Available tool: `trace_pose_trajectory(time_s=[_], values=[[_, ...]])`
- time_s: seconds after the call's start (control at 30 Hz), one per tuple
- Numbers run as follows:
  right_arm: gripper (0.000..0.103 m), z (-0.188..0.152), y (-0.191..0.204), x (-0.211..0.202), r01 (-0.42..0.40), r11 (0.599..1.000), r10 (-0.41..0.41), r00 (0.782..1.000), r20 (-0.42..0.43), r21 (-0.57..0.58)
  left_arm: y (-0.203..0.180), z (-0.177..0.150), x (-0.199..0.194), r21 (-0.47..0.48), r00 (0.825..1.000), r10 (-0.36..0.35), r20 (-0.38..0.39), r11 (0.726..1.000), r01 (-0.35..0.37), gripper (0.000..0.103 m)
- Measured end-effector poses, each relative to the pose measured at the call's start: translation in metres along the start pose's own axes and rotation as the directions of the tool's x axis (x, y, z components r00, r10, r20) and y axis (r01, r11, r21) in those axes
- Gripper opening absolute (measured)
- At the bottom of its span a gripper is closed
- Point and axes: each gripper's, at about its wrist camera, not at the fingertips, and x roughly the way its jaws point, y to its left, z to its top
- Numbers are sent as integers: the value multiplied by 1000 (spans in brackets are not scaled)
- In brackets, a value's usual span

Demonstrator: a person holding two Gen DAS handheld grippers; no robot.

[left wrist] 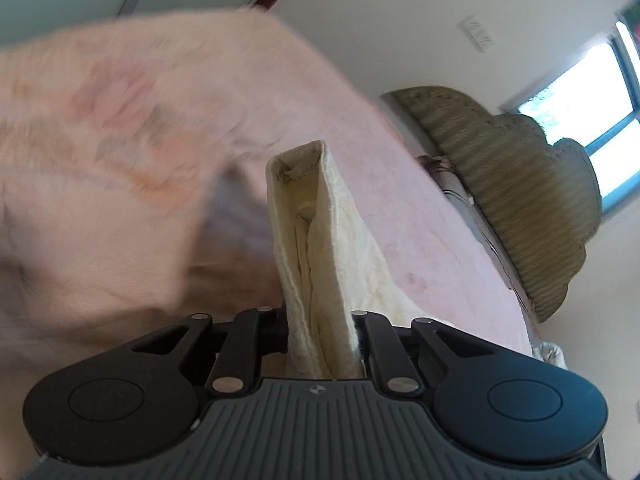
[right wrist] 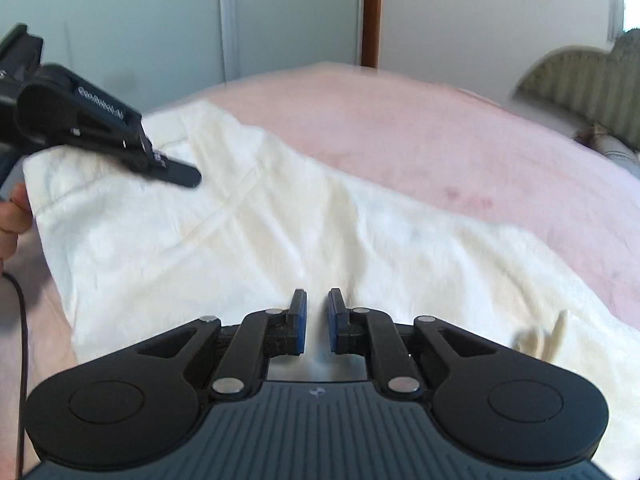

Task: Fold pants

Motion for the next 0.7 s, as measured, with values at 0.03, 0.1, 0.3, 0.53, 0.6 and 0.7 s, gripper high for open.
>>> trace_pose_trajectory(time_s=[0.03,0.1,0.3,0.53,0.6,0.7], values=[[13,2,-1,-2,-6,1000,7,1000,-8,11,-9,-1,-7,10,1000,-16,8,1000,16,13],[15,3,-9,-19,-48,996,44,998,54,73,-34,-5,-18,40,998,-65,21,997,64,13],[93,16,-32,-63,-87,970,38,977,212,226,-117,-37,-32,188,988,-146,46,973,135,13],[97,-5,-67,-114,-48,963,-30,959,283,265,-192,-83,-13,299,975,-219,-44,928,222,14],[97,-14,-83,-129,-45,951,-54,950,307,307,-211,-94,-5,327,968,-242,-61,912,249,14],[97,-31,-112,-157,-21,933,-113,931,347,360,-237,-115,3,354,954,-281,-104,886,300,14]])
